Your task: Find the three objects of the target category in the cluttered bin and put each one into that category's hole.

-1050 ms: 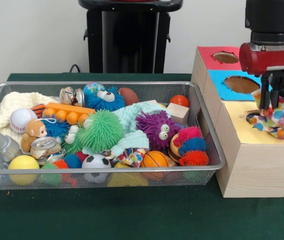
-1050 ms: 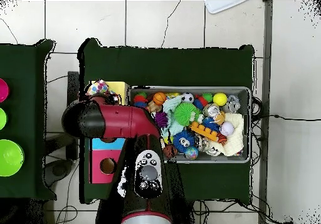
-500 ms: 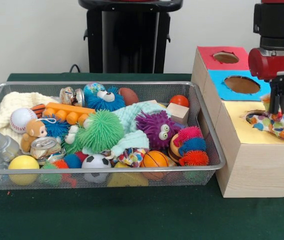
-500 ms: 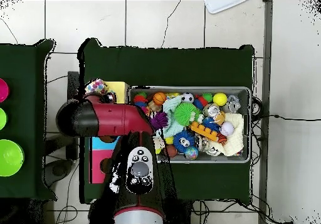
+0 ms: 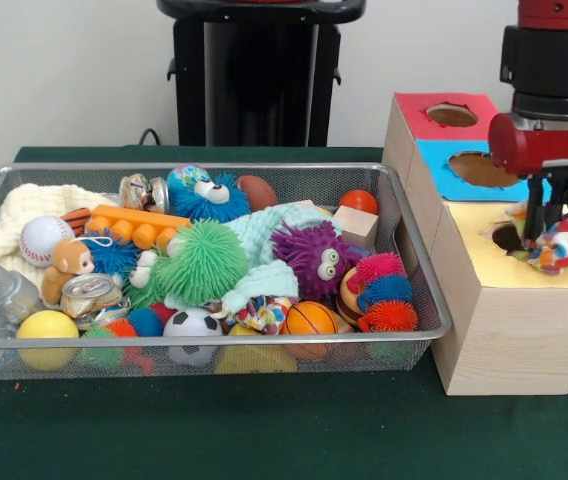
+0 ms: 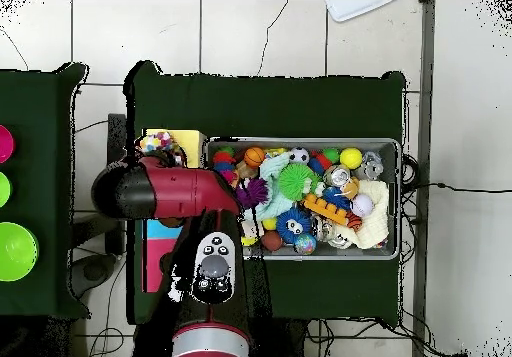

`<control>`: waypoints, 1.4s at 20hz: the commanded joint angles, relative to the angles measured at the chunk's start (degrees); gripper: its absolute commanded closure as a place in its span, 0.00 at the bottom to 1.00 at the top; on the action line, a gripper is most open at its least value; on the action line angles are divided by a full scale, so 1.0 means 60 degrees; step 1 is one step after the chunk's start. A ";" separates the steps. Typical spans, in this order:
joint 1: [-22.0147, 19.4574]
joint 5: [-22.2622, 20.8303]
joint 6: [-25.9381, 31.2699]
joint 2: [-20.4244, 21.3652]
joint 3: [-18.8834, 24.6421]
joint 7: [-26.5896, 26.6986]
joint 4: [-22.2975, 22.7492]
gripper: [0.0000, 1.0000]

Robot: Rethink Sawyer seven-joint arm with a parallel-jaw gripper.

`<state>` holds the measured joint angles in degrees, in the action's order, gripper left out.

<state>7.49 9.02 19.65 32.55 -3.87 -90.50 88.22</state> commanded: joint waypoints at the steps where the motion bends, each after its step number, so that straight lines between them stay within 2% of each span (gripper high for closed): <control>1: 0.0046 -0.0766 -0.0299 -0.0783 -0.0465 -0.1290 0.0141 1.00; 5: 0.0147 -0.1006 -0.0194 -0.0817 -0.0722 -0.1076 0.0001 1.00; 10: 0.0365 -0.1059 -0.0067 -0.1064 -0.1089 -0.1322 -0.0285 1.00; 20: 0.0824 -0.0849 0.0058 -0.1658 -0.1679 -0.1641 -0.0814 1.00; 25: 0.0915 -0.0611 -0.0186 -0.1920 -0.1744 -0.1935 -0.0748 1.00; 28: 0.0840 -0.0391 0.0102 -0.1733 -0.1655 -0.2055 -0.0604 1.00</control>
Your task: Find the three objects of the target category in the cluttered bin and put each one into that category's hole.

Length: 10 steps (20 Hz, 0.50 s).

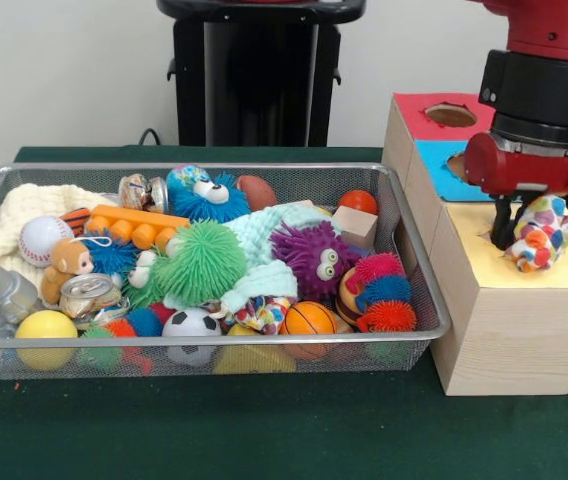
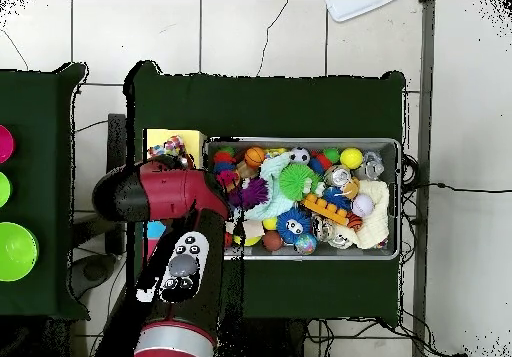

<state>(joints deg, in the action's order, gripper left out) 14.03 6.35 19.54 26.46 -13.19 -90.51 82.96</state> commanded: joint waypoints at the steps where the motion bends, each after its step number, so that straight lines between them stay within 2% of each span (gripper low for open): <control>1: -0.0293 0.0120 0.0211 -0.0680 -0.0052 -0.2074 0.0290 1.00; 2: -0.0348 0.0293 0.0152 -0.0619 0.0008 -0.2245 0.0404 0.00; 4: -0.0382 0.0494 0.0319 -0.0600 0.0025 -0.2448 0.0425 0.00; 6: -0.0381 0.0199 0.0420 -0.0523 0.0084 -0.1843 0.0214 0.00; 7: -0.0393 0.0174 0.0917 -0.0488 0.0140 -0.1592 0.0107 0.00; 10: -0.0404 0.0219 0.1084 -0.0320 0.0193 -0.1574 0.0178 0.00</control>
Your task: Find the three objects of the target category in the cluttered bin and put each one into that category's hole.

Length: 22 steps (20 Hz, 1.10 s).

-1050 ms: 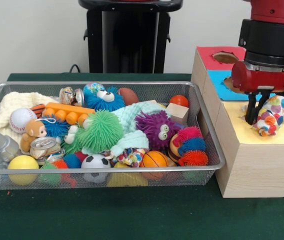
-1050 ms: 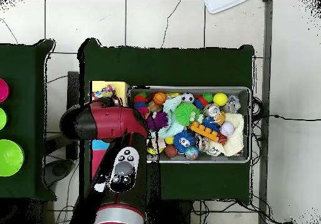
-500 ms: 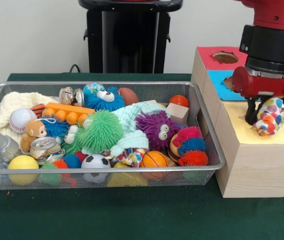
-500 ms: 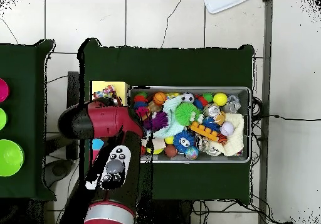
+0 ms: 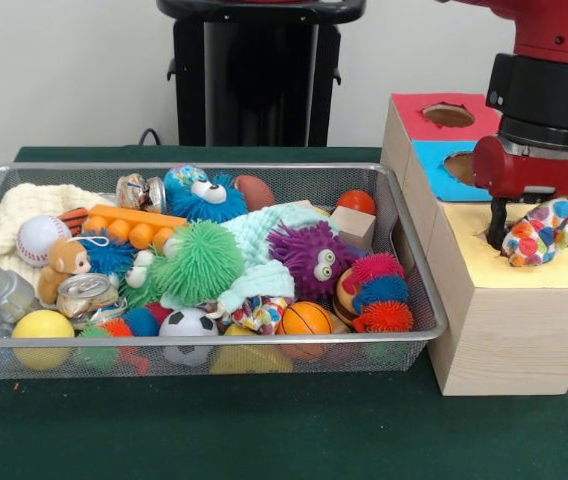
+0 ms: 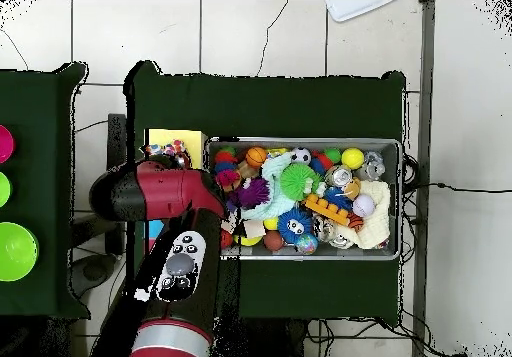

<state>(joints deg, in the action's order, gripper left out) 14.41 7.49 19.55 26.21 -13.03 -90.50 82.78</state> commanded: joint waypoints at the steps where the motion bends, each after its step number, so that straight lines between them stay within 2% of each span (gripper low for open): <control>1: -0.0470 0.0000 0.1059 -0.0234 0.0179 -0.1541 0.0275 0.00; 10: -0.0497 -0.0196 0.1489 0.0098 0.0232 -0.1129 0.0311 0.00; 17: -0.0533 -0.0154 0.2890 0.1320 0.0234 -0.0819 0.0669 0.00; 22: -0.0594 -0.0246 0.3798 0.1802 0.0290 -0.0509 0.0626 0.00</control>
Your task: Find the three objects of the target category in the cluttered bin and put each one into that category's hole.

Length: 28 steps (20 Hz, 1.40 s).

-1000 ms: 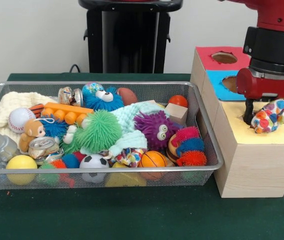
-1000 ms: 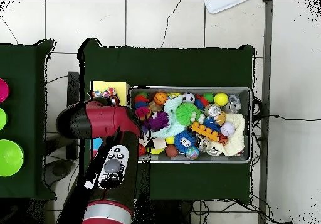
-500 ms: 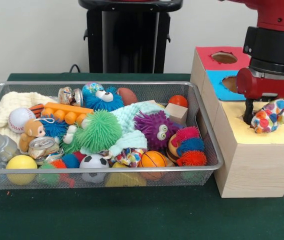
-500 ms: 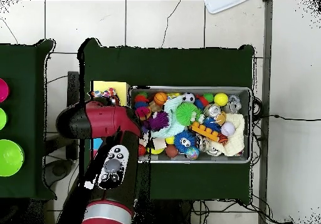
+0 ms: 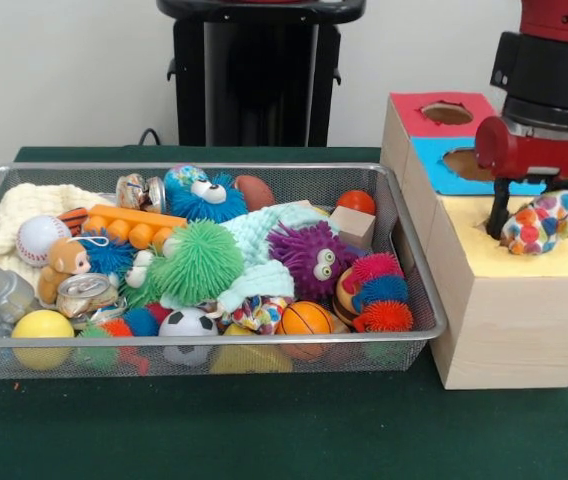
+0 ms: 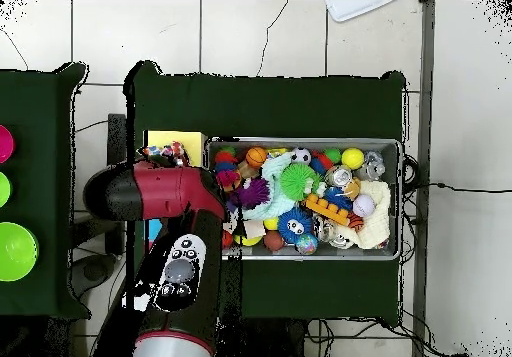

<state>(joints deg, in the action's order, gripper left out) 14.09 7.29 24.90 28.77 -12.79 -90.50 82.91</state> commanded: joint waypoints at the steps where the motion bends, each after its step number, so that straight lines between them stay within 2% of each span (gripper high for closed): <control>1: -0.0624 -0.0224 0.2965 0.1430 0.0362 -0.0380 0.0610 0.00; 17: -0.0904 -0.0801 0.2676 0.1293 0.0739 -0.0390 0.0507 0.00; 28: -0.1148 -0.0281 0.2489 0.1851 0.0995 -0.0810 0.0772 0.00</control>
<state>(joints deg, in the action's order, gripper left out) 9.54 5.74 35.61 38.61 -11.79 -90.51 83.30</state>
